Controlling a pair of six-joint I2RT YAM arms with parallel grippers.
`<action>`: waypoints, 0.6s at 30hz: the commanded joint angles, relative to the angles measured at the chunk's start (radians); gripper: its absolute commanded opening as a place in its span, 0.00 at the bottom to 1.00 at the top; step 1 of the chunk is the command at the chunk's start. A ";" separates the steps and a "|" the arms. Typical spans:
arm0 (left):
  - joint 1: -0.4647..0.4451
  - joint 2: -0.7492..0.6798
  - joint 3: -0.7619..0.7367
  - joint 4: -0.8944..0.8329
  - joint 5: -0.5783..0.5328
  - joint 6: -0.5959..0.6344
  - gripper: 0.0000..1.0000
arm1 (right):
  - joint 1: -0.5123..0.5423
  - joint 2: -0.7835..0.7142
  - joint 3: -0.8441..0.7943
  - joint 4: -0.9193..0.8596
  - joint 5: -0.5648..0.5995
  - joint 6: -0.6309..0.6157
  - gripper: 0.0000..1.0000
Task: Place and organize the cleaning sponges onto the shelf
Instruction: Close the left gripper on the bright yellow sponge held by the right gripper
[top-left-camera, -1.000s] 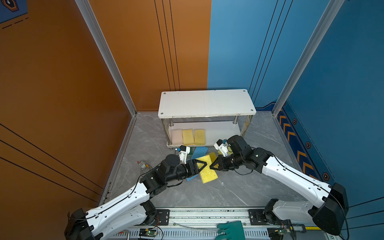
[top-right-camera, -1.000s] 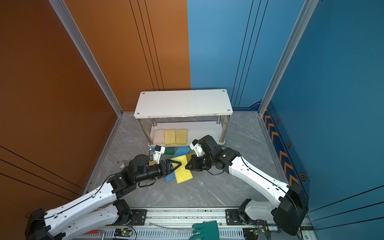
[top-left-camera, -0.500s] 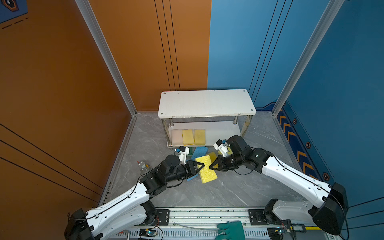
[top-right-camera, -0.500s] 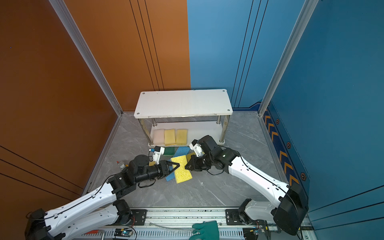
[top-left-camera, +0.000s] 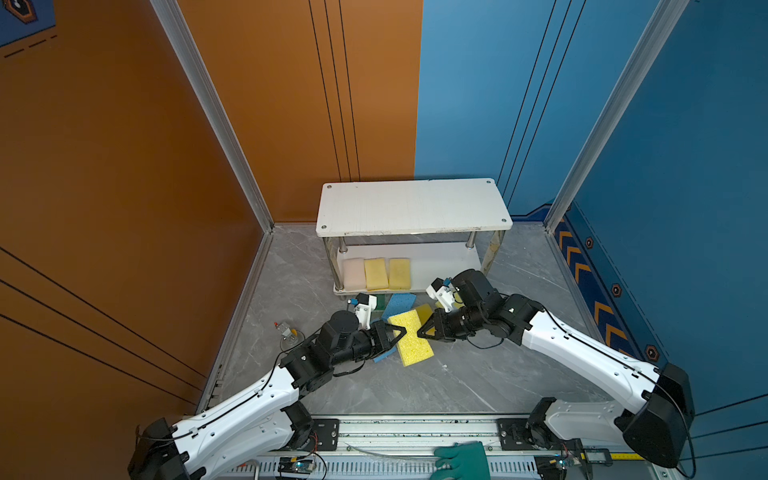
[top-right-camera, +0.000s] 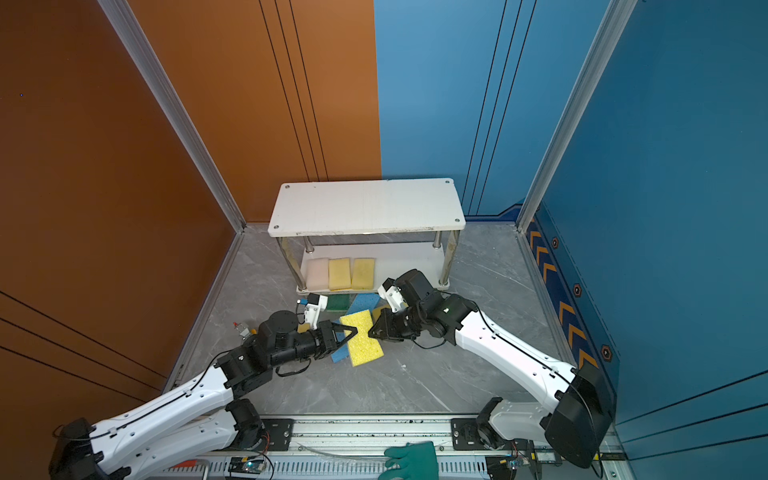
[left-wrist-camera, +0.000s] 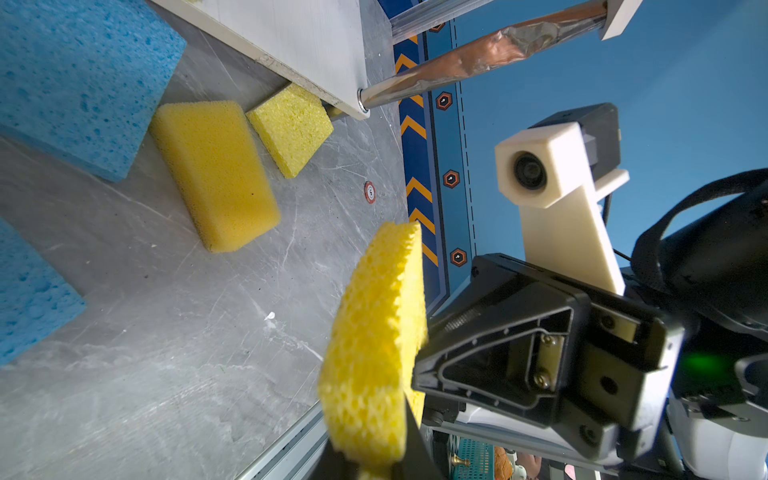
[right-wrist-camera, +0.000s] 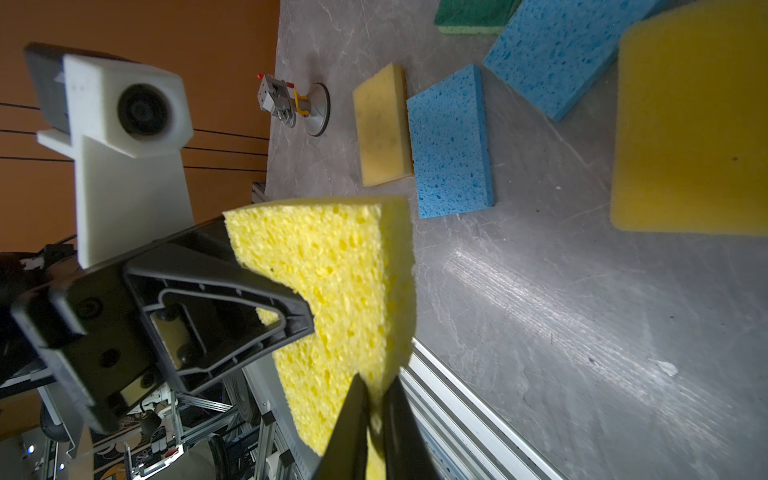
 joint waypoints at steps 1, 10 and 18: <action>0.014 -0.013 -0.025 0.014 -0.015 -0.016 0.11 | 0.007 0.002 0.039 0.031 -0.031 0.012 0.16; 0.037 -0.024 -0.031 0.027 -0.013 -0.033 0.11 | -0.010 -0.008 0.042 0.036 -0.040 0.018 0.38; 0.084 -0.045 -0.030 0.078 0.006 -0.077 0.11 | -0.053 -0.052 0.036 0.048 -0.058 0.041 1.00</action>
